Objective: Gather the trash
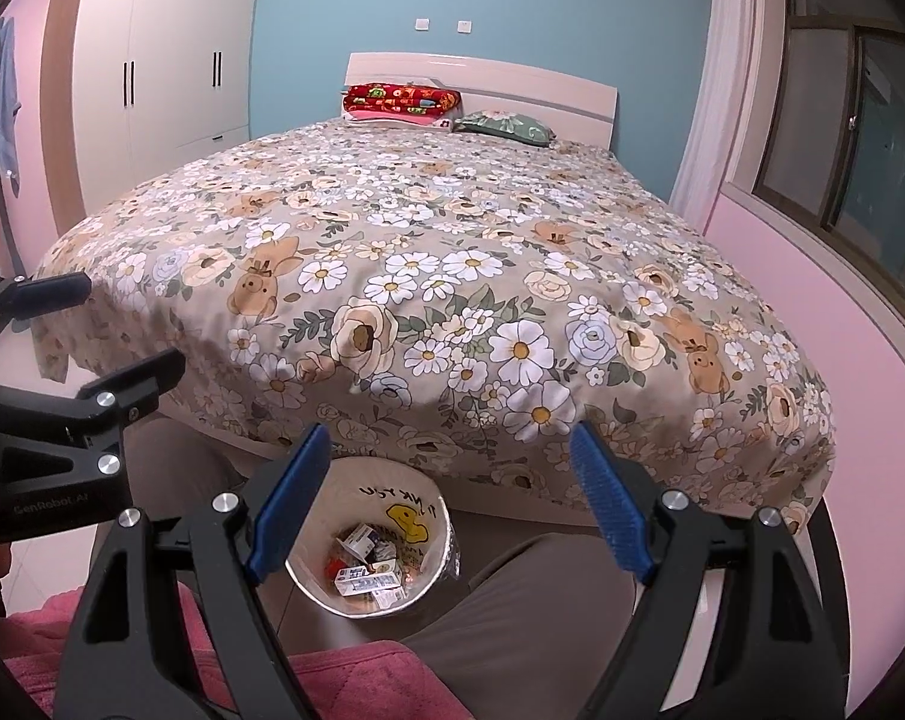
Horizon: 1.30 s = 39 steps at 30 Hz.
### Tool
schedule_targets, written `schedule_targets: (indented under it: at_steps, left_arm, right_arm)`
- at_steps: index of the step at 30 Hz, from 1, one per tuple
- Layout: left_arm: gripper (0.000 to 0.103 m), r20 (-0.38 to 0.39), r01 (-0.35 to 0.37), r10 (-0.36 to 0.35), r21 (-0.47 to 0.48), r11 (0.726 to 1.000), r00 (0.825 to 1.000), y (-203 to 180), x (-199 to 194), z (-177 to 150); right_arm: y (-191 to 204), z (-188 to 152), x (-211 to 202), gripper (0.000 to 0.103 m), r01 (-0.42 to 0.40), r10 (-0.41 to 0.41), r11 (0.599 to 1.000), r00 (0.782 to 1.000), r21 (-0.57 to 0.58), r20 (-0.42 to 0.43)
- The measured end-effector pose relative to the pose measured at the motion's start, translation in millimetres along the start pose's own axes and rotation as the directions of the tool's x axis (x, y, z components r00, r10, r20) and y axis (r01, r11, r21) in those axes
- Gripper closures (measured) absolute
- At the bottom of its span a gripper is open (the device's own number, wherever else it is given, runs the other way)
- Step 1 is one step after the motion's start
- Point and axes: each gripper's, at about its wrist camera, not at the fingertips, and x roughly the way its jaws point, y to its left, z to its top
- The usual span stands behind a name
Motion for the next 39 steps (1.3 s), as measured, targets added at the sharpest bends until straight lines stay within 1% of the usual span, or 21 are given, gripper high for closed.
schedule_targets:
  at_steps: [15,24,28,31,36,39]
  left_arm:
    - [0.010,-0.017,0.010,-0.010,-0.018,1.000,1.000,2.3,1.0,2.0]
    - [0.010,-0.016,0.017,-0.017,-0.009,1.000,1.000,0.4,1.3,3.1]
    - [0.010,-0.022,0.046,-0.046,-0.001,0.999,0.999,-1.3,2.2,3.5]
    - [0.010,-0.019,0.055,-0.055,0.006,0.998,0.998,-3.0,1.3,3.3]
    - [0.010,-0.003,0.037,-0.037,0.010,0.999,0.999,-3.3,-2.7,3.9]
    - [0.010,0.000,0.040,-0.040,0.010,0.999,0.999,-1.7,-3.4,5.0]
  right_arm:
    - [2.7,1.8,2.6,0.022,-0.010,0.010,1.000,1.000,-0.012,-0.012]
    - [2.8,2.6,2.8,0.022,-0.014,0.014,1.000,1.000,-0.012,-0.013]
    - [2.5,3.3,2.9,0.022,-0.016,0.016,1.000,1.000,-0.010,-0.012]
    - [1.6,3.4,3.3,0.022,-0.017,0.016,1.000,1.000,-0.011,-0.012]
    - [1.9,3.5,3.1,0.022,-0.017,0.017,1.000,1.000,-0.010,-0.012]
    - [1.5,3.4,3.2,0.022,-0.016,0.016,1.000,1.000,-0.009,-0.011]
